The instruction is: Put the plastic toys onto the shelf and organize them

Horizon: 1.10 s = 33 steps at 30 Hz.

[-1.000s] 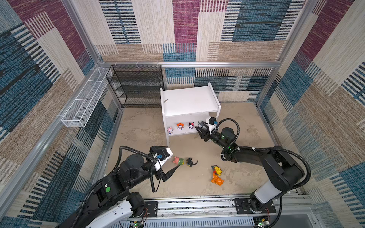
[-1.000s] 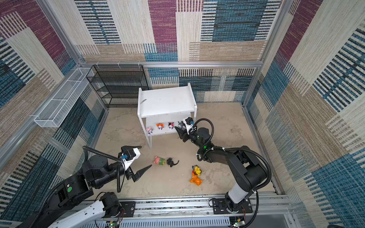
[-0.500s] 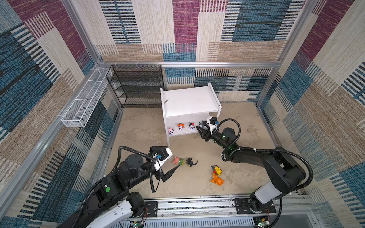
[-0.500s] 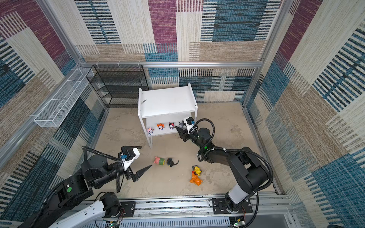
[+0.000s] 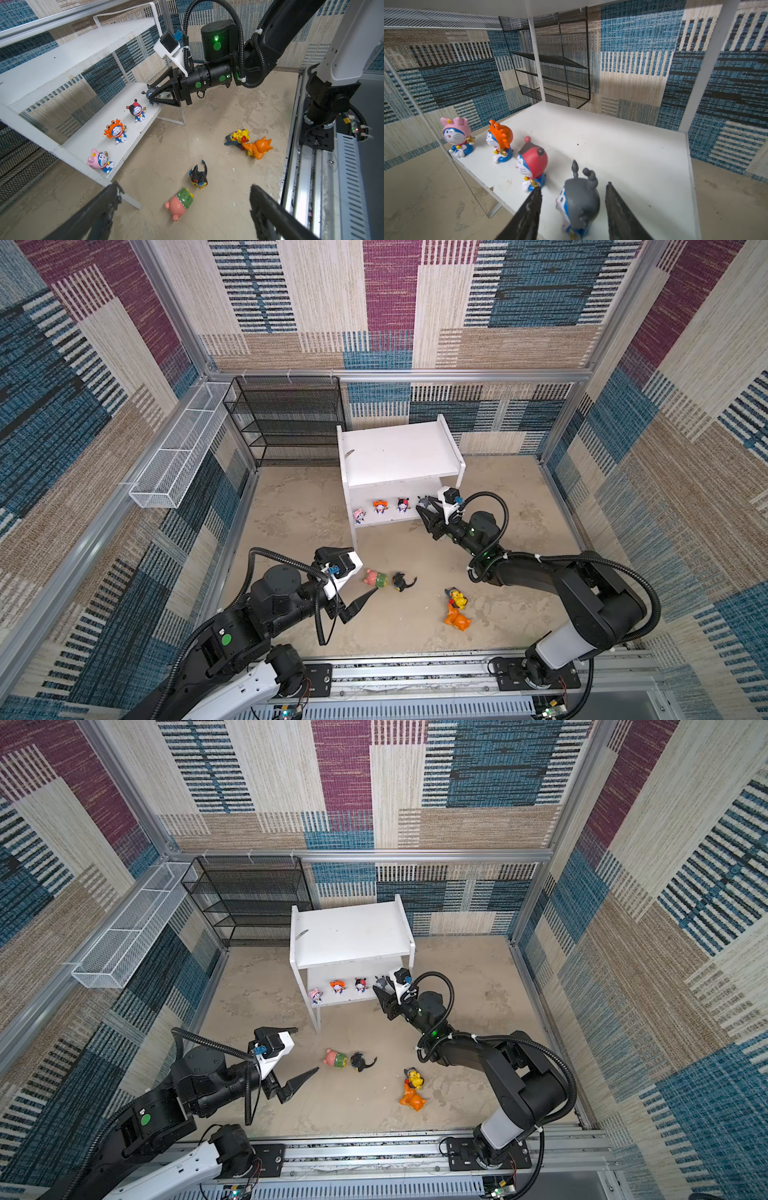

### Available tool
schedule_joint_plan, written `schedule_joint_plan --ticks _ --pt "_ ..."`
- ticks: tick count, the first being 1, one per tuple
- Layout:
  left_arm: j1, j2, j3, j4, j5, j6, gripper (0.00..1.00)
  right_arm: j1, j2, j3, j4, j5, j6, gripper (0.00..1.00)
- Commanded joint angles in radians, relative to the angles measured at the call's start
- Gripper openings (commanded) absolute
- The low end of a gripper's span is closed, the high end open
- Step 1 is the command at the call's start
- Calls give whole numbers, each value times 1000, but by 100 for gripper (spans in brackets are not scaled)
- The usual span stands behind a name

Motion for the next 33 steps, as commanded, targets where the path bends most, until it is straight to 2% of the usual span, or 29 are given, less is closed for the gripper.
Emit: schedule_joint_plan --ticks 1,19,26,33 --pt "2 -2 -2 36 16 -5 99 3 -9 -6 51 4 17 50" --pt "14 -1 -7 42 27 -9 99 16 -108 -67 16 -54 22 51" --pt "15 1 -10 38 15 -13 99 42 -254 -159 -52 -42 13 52" --pt "15 11 -9 35 8 -24 99 77 -472 -307 -183 13 20 55"
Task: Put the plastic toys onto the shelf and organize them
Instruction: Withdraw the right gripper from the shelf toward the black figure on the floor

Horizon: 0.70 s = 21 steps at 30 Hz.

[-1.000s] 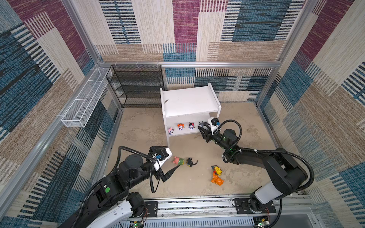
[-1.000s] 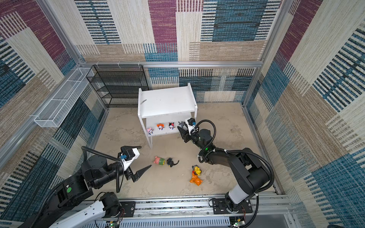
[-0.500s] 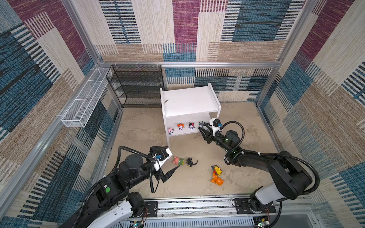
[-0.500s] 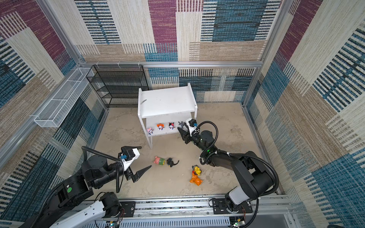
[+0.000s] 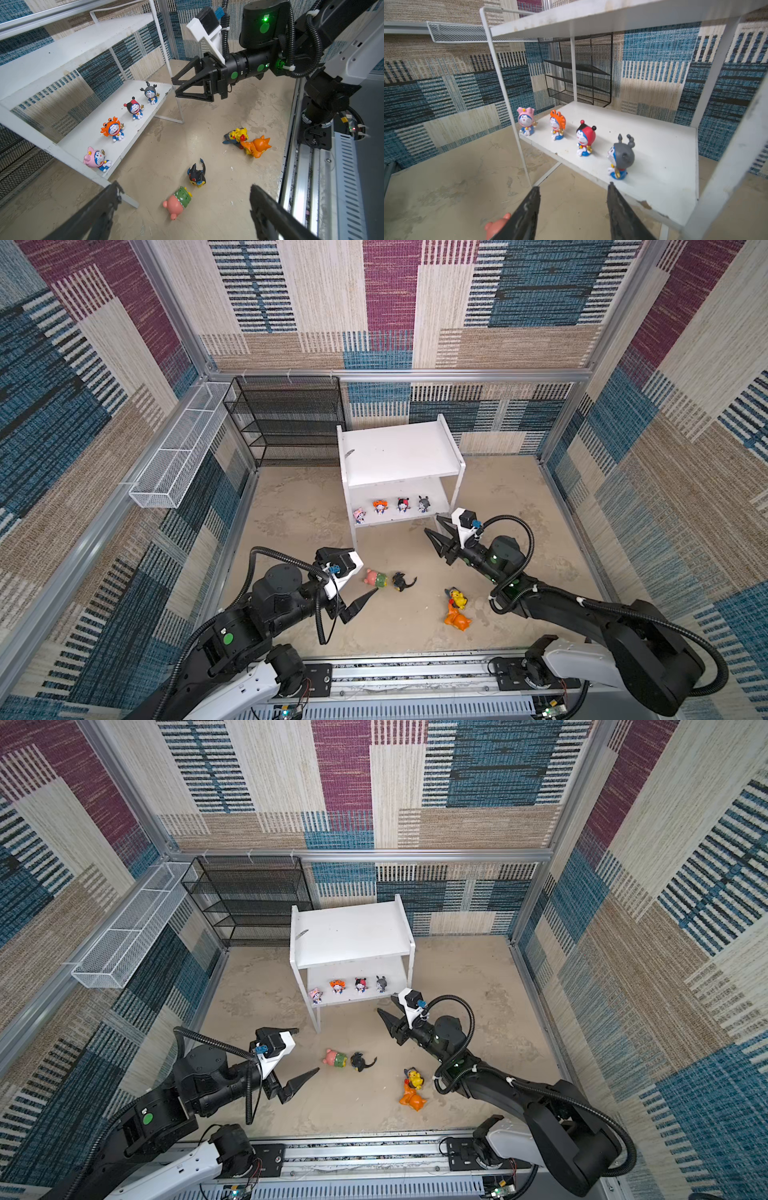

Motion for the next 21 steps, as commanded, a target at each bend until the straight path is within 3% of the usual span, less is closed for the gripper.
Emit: schedule_joint_plan --ticks 1,5,10,16,21 --pt "3 7 1 33 -12 -18 99 6 -87 -56 -76 46 16 55" --pt "2 16 3 31 -18 -25 99 16 -229 -126 -167 47 39 57" --pt "3 38 13 11 -46 -72 99 40 -333 -148 -339 15 47 68" --pt "1 65 26 -52 -126 -209 99 86 -285 -128 -444 -56 83 75" --pt "0 42 -16 -54 -163 -322 99 170 -175 -144 -368 -49 126 81"
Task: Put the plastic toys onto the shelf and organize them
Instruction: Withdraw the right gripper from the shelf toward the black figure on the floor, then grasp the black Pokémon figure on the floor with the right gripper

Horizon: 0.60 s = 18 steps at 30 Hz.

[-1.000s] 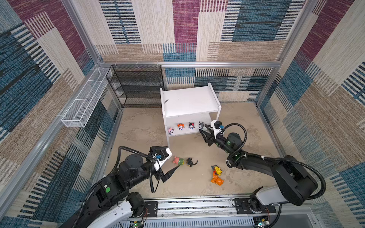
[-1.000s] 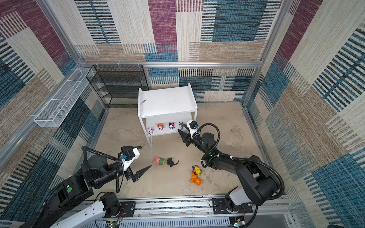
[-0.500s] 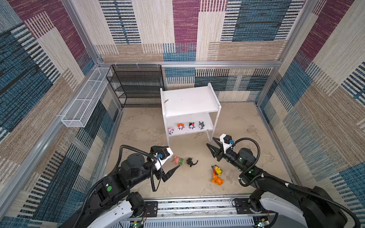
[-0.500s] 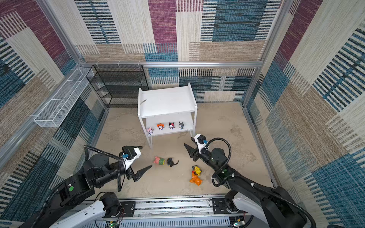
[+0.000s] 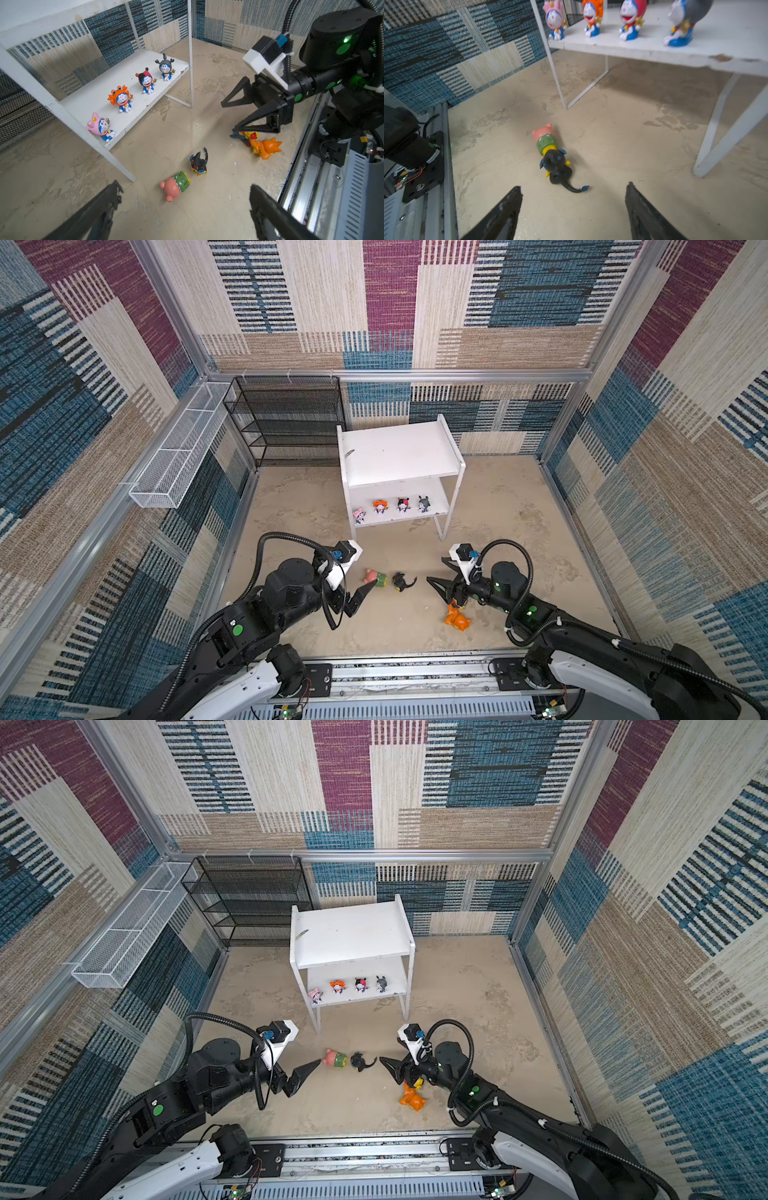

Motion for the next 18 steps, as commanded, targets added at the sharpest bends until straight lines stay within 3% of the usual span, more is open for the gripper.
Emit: schedule_joint_plan --ticks 1,2,6,10,18 --pt "0 -14 -26 -7 -58 -129 99 50 68 -5 64 -3 48 87" --pt "0 -13 -33 -8 -74 -145 99 69 101 -1 86 0 52 99" --pt "0 -9 -52 -9 -118 -184 99 166 236 32 154 75 54 100" --pt "0 -12 -46 -21 -137 -169 99 258 360 74 217 193 54 96" --pt "1 -38 -42 -25 -148 -151 99 323 562 179 222 443 123 81"
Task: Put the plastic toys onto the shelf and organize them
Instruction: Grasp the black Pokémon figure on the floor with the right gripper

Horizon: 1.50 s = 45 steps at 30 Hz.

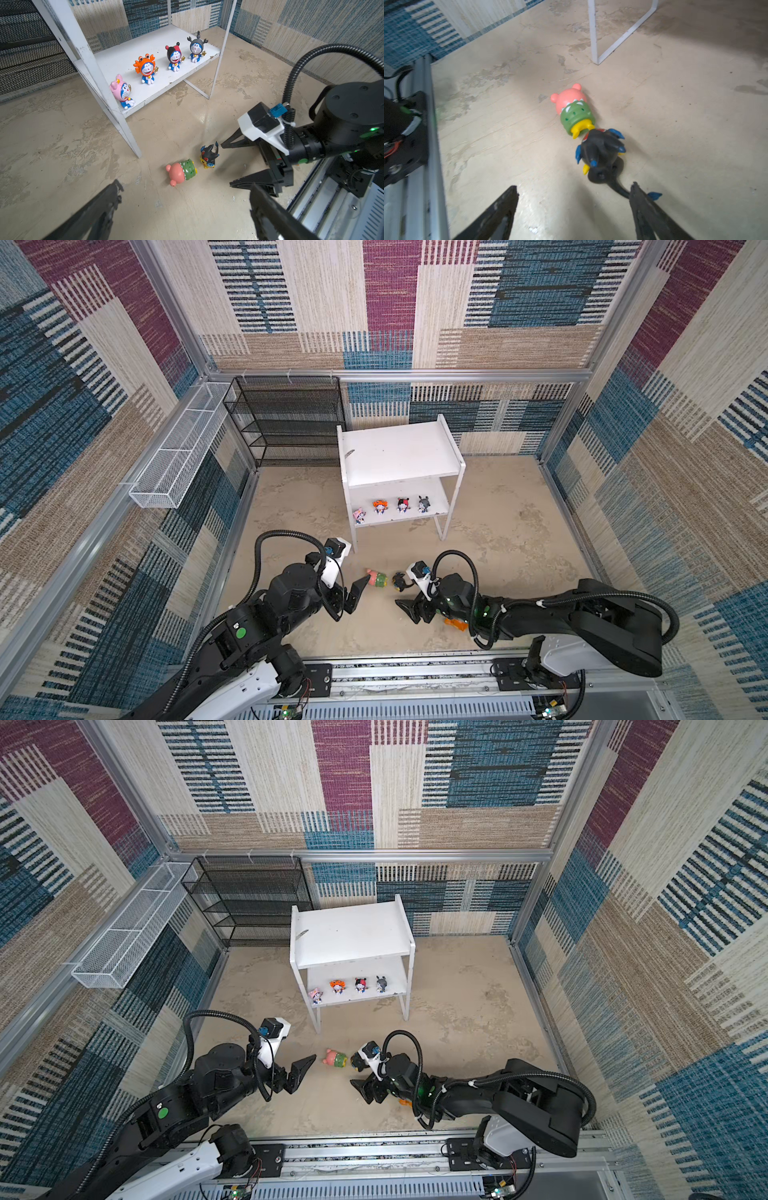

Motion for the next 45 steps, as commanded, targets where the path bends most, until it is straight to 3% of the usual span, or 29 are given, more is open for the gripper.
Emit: schedule_joint_plan --ticks 1,11,20,27,39,45 --pt "0 -13 6 -7 -28 -4 99 14 61 35 41 158 54 80" --pt "1 -41 3 13 -10 -1 99 21 224 103 103 239 80 70" --pt "0 -51 1 16 -6 1 99 21 252 156 84 250 63 70" --pt "0 -45 1 20 9 3 99 21 264 167 73 245 65 62" --pt "0 -36 27 -24 19 9 99 18 212 148 74 200 7 43" --pt "1 -38 53 -65 32 38 99 15 137 140 47 89 -61 40"
